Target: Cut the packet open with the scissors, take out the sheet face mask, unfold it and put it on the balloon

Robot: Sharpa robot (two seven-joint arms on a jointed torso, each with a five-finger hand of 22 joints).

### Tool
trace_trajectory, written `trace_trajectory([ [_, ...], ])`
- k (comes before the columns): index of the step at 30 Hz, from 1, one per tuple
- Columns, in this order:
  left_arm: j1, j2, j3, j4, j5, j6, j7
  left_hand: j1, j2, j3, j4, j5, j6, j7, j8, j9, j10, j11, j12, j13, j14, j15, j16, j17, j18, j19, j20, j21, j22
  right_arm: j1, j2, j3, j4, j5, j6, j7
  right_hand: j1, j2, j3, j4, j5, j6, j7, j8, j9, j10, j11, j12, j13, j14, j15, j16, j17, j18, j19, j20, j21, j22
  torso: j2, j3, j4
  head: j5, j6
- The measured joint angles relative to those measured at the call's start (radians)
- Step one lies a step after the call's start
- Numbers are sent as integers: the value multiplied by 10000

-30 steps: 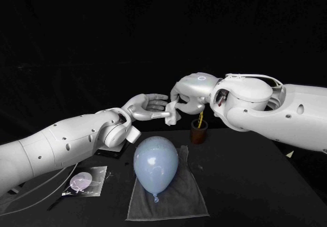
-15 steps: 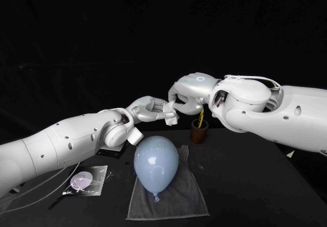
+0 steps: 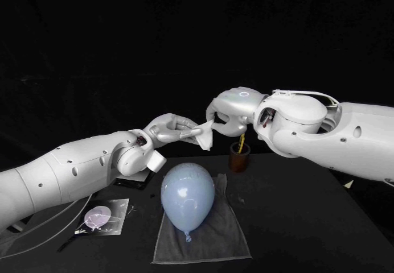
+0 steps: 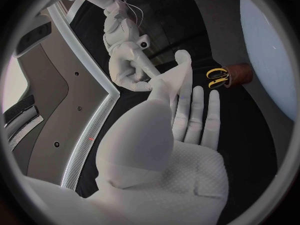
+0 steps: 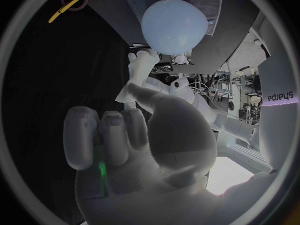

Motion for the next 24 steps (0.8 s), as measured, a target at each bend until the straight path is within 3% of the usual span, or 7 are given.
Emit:
trace_trajectory([
  [6,2,-95,0,0,32,64,-99,305,112,-30,-47,0,366,-144,-39,23,152,-92,195,144,-19,-122,434,243,18,176,0,79,16,-10,-31,0,-49,-67,-12,-61,3,3,30,30,-2,22,-24,0,0,-1,0,-1,-2,-1,1,4,0,1,-1,0,42,1,0,1,6,-32,-43],
  [9,2,-112,0,2,1,138,-166,870,332,303,-317,-4,773,-231,129,70,275,-215,338,228,-132,-235,552,316,17,176,0,79,13,-22,-16,-1,-89,-95,-15,-94,4,4,30,31,-3,22,-25,0,0,-1,0,-2,-1,-1,1,10,-1,1,-1,0,44,3,1,1,6,-37,-64],
  [12,3,-114,-1,11,-42,210,-213,1065,350,548,-429,-39,882,-190,156,78,369,-307,406,301,-158,-236,591,333,18,176,0,79,1,-48,35,-2,-142,-116,-14,-133,5,5,30,31,-4,21,-26,0,0,-1,0,-3,1,-1,1,10,-3,2,-2,1,48,5,1,1,6,-50,-100],
  [20,3,-123,-3,91,-202,297,-280,1172,459,706,-411,-80,890,-179,175,78,365,-303,448,347,-276,-189,592,333,13,175,-1,79,-1,-143,202,-12,-335,-144,25,-251,19,19,30,31,-22,45,-5,0,0,-2,0,-4,5,-2,2,9,-9,2,-17,15,48,8,2,6,6,-81,-160],
  [24,3,-136,-3,148,-256,287,-286,1172,459,897,-359,-43,887,-176,175,78,248,-186,482,416,-443,-138,654,366,11,175,-1,79,-22,-167,294,-29,-453,-149,80,-335,19,19,46,46,-24,50,-9,0,0,-3,0,-5,6,-2,3,5,-8,2,-17,15,44,8,4,7,5,-98,-174],
])
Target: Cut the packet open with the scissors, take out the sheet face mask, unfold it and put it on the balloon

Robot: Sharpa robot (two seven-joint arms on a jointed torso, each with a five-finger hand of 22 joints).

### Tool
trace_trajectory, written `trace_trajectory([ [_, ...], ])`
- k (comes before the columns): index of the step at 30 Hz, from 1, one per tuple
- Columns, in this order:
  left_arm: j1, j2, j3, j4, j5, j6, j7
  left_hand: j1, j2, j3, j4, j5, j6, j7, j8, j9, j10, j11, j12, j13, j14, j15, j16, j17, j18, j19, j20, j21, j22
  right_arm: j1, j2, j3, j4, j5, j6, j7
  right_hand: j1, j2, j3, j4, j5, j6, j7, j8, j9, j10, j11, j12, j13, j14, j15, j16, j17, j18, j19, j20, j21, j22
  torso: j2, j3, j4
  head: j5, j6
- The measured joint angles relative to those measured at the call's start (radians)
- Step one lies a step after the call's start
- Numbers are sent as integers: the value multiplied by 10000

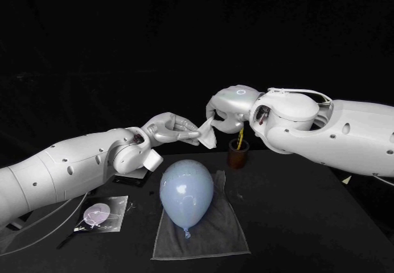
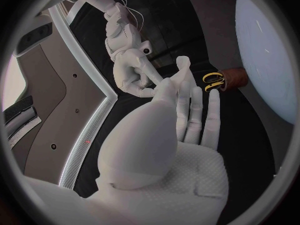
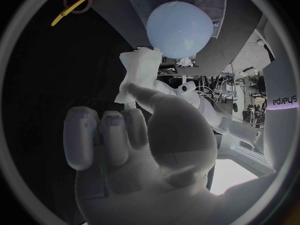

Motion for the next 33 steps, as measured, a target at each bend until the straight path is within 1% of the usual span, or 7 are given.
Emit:
trace_trajectory([
  [6,0,-60,0,121,-33,-95,0,-204,56,357,159,0,-287,-184,175,23,-397,103,415,320,-395,96,465,241,-3,-1,0,0,-18,-129,236,-47,-309,-8,194,-197,38,-39,39,39,-1,0,-1,0,0,-9,-8,-97,1,-1,0,-2,2,0,24,-25,-104,-2,-2,-6,-7,-29,-31],
  [13,71,-149,-4,199,-163,-353,-107,-809,-201,1227,126,0,-572,-218,350,557,-1589,109,2903,2006,-1175,44,2277,1094,4,313,-53,204,114,-333,391,-123,-549,-11,338,-382,37,-40,39,40,26,-1,-1,0,0,-15,-14,-151,-1,-15,15,-5,8,1,9,-40,-152,-9,-3,-12,0,-58,-73],
  [18,617,-94,-20,37,-815,-503,-522,-1125,-516,1916,-40,0,-592,-199,397,557,-1821,-150,4907,3166,-671,-337,3709,1556,166,1271,-446,1267,727,-493,190,-118,-339,-53,191,-542,66,-70,57,23,26,-3,-2,0,0,-16,-14,-133,-7,-15,15,-13,8,1,9,-40,-91,-8,-3,-13,7,-147,-169],
  [22,1179,62,-182,-63,-1709,-631,-972,-1372,-763,2355,-98,0,-549,-241,399,557,-1814,-342,5878,3665,-375,-539,4331,1660,167,1442,-667,2006,1241,-520,88,-103,-322,-14,19,-612,77,-81,109,21,25,-6,-1,0,0,-16,-15,-110,-8,-15,15,5,7,0,8,-40,-7,-7,-9,-12,20,-126,-157],
  [28,1398,22,-310,-29,-3053,-899,-1512,-1682,-1071,2932,-283,0,-461,-337,260,557,-1826,-521,6561,3982,-196,-717,4868,1692,165,1371,-990,3136,2085,-634,-96,-39,-192,117,-419,-690,105,-111,161,2,23,-9,-8,0,0,-16,-15,-47,-6,-16,15,5,4,0,6,-39,54,-3,-9,12,21,-92,-179],
  [31,1404,-105,-219,142,-3620,-1039,-1692,-1835,-1226,3270,-376,0,-437,-341,206,558,-1962,-478,6636,3983,-208,-706,4972,1676,165,1000,-1084,3675,2540,-638,-151,-52,-153,264,-568,-707,115,-121,228,72,21,-11,-11,0,0,-17,-15,-165,-3,-16,16,5,-1,1,4,-38,-25,-1,-15,17,14,-39,-187],
  [33,1462,-120,-320,152,-3906,-1128,-1786,-1989,-1272,3461,-454,0,-371,-331,151,557,-1972,-473,6723,3984,-269,-645,5020,1633,164,777,-1098,3965,2795,-684,-202,-25,-106,371,-681,-709,115,-121,215,84,20,3,2,0,0,-17,-15,-152,-2,-16,16,5,-1,1,3,-36,-26,-1,-16,19,10,-32,-184],
])
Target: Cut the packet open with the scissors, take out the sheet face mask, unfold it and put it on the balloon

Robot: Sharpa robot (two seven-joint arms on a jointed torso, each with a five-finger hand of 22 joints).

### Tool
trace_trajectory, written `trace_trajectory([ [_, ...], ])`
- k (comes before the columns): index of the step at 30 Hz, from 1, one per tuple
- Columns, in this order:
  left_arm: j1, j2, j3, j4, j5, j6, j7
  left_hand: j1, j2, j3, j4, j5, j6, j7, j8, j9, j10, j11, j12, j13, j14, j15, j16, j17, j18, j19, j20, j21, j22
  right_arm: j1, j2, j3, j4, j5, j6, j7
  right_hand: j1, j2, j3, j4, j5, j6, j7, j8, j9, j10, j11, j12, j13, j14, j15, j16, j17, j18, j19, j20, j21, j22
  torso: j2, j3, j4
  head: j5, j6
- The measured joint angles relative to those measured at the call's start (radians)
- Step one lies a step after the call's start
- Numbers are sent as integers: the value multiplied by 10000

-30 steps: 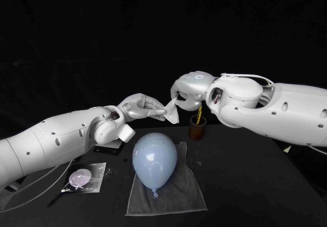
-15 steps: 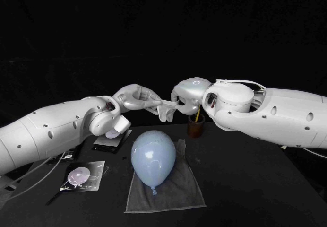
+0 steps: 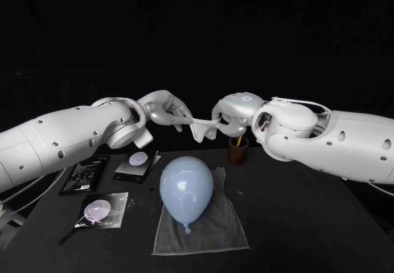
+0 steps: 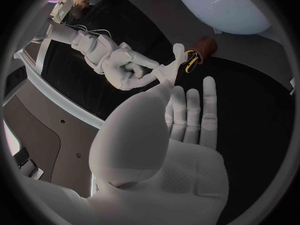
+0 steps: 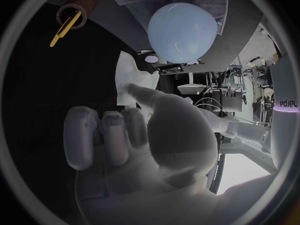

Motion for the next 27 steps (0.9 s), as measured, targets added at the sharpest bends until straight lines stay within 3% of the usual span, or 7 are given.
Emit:
trace_trajectory([
  [2,8,-5,-100,67,-178,-45,-76,-95,-46,154,-11,0,6,-5,-3,1,-154,52,17,0,-101,-13,11,-45,1,-255,34,174,184,-1,0,4,-36,114,-42,0,0,0,0,0,-1,16,9,0,0,0,0,7,1,0,0,-4,1,-1,-1,0,0,1,-11,16,5,-13,-18],
  [6,-6,-55,-101,226,-333,-140,-186,-187,-138,397,-55,0,6,-5,-6,1,-388,111,-179,-109,-331,64,-51,-150,-28,-569,78,249,325,-53,-16,50,-78,380,-111,5,0,0,26,26,-1,26,0,0,0,0,0,7,2,0,0,-6,1,0,-2,1,-1,1,-5,23,5,-42,11],
  [9,-11,-113,-118,360,-276,-215,-202,-274,-219,811,-47,-1,-70,72,-36,1,-965,330,-1193,-691,-963,340,-629,-477,-329,-1263,252,16,294,-58,8,88,-226,619,-152,60,0,-1,26,26,-20,28,-3,0,0,0,0,6,2,0,0,-7,2,0,-2,1,-1,1,-1,22,6,-44,9],
  [14,-102,-241,-142,565,393,-448,-12,-539,-331,1442,-194,0,-325,456,49,56,-1053,745,-3511,-2278,-1230,738,-1921,-1410,-330,-1729,525,-662,-147,-18,85,100,-421,1084,-132,207,39,-41,27,27,-21,33,-8,0,0,0,0,-61,2,-1,1,-8,4,0,-3,2,-46,-1,3,23,6,-16,30],
  [16,-144,-271,-148,597,867,-562,144,-677,-365,1642,-294,0,-428,603,150,560,-935,825,-4423,-2915,-1198,848,-2505,-1839,-330,-1843,710,-977,-368,-9,129,100,-461,1300,-109,268,40,-41,27,26,-21,34,-9,1,0,0,0,-61,2,-1,1,-9,9,0,-3,2,-97,-2,4,24,5,-13,33],
  [22,-237,-295,-156,774,2155,-716,601,-934,-409,1998,-539,1,-533,710,267,1011,-55,874,-6171,-4123,-531,898,-3673,-2700,-7,-1801,980,-1645,-883,-2,228,97,-495,1781,-30,387,39,-41,30,30,-21,34,-9,32,0,0,0,-62,-1,-1,1,-28,9,0,-4,2,-97,-7,4,28,-1,-73,49],
  [27,-269,-324,-161,886,2998,-671,844,-1094,-465,2334,-652,0,-607,783,327,1220,458,927,-7241,-4709,-190,950,-4584,-3215,-3,-2054,1118,-2392,-1403,0,271,92,-513,2065,-18,458,39,-41,30,81,-22,33,-9,37,0,0,0,-62,-6,-1,1,-6,9,0,-5,3,-98,-6,9,30,5,-96,78],
])
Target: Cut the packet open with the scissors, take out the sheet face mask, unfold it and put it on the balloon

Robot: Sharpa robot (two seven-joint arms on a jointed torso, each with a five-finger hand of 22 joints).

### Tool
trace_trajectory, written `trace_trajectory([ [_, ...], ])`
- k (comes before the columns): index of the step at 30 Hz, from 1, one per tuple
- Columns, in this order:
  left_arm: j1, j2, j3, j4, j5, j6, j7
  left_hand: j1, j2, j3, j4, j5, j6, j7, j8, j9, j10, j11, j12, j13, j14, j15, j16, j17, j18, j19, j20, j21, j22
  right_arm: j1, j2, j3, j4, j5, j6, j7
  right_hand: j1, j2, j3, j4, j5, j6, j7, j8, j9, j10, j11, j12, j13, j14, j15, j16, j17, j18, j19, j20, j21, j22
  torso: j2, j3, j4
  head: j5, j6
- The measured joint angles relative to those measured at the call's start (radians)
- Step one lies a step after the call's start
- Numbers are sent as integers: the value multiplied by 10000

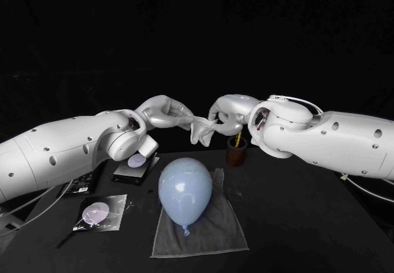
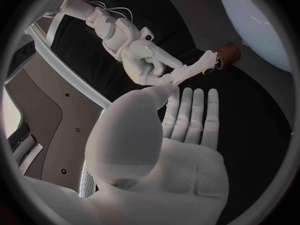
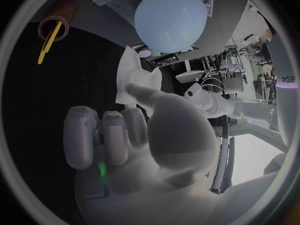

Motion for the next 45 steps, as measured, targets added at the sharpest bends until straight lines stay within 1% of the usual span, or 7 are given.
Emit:
trace_trajectory([
  [14,-32,-185,-6,-44,871,376,72,-490,-144,823,-385,-10,-111,105,182,207,765,58,-1522,-94,784,40,-1513,-556,-1,421,15,-702,-659,13,-126,12,-48,1096,-192,160,-54,-54,0,0,29,-27,-5,19,0,0,0,-38,6,0,0,-1,-8,0,-1,1,-60,7,4,10,0,-21,39],
  [18,-66,-188,-6,-70,1074,578,44,-736,33,1115,-483,-7,-511,246,582,225,830,124,-2125,-94,1274,60,-2344,-759,-4,671,-8,-955,-909,18,-154,14,-59,1501,-251,225,-54,-54,0,0,29,-29,-4,38,0,0,0,-38,8,-1,0,-3,-8,0,-2,1,-61,7,4,5,0,-32,40],
  [19,-82,-186,-6,-76,1140,653,38,-821,78,1145,-474,8,-635,269,660,584,830,124,-2242,-94,1378,62,-2485,-800,-3,777,-10,-961,-936,18,-160,14,-69,1641,-271,250,-54,-54,-17,16,29,-30,-3,48,0,0,0,-79,9,0,0,-4,-7,0,-2,1,-99,7,5,5,0,-33,40],
  [25,-157,-158,-24,-77,1507,1057,33,-1052,460,1160,-460,9,-1471,272,1376,1058,769,184,-2649,-93,1710,105,-3280,-1046,-7,1319,-59,-1014,-1127,28,-160,14,-113,2308,-364,392,-13,-96,-125,123,29,-127,90,75,0,0,0,-324,9,-1,1,-33,-6,0,-17,16,-311,5,5,-1,7,-35,30],
  [31,-190,-146,-29,-36,2017,1446,63,-1139,912,1269,-342,6,-2335,145,2306,1072,641,309,-2685,-93,1616,198,-4100,-1366,-10,1275,-17,-1508,-1503,39,-146,14,-120,2854,-445,543,24,-132,-194,192,29,-131,90,75,1,-1,0,-405,7,-1,1,-39,1,0,-17,16,-367,0,5,-1,7,-25,12],
  [38,-218,-153,-31,-1,2958,1766,133,-1704,1723,2377,-115,-23,-4380,-112,4073,1077,-65,683,-2685,-93,1722,417,-4913,-1625,-14,1239,18,-2038,-1627,44,-135,14,-189,3315,-556,679,24,-132,-249,246,29,-198,92,64,84,-35,34,-502,0,6,-6,-41,0,-1,-18,16,-482,0,4,-1,7,-13,-4],
  [45,-314,-151,-37,0,3940,1837,203,-3600,1827,4475,346,-14,-6204,-277,6744,1096,-803,831,-2371,-45,1852,535,-5284,-1678,-15,1442,3,-2280,-1627,50,-200,24,-151,3779,-636,818,64,-172,-249,246,28,-210,99,6,230,-35,34,-502,1,22,-22,-80,-1,0,-18,16,-483,4,5,-1,2,-17,-12],
])
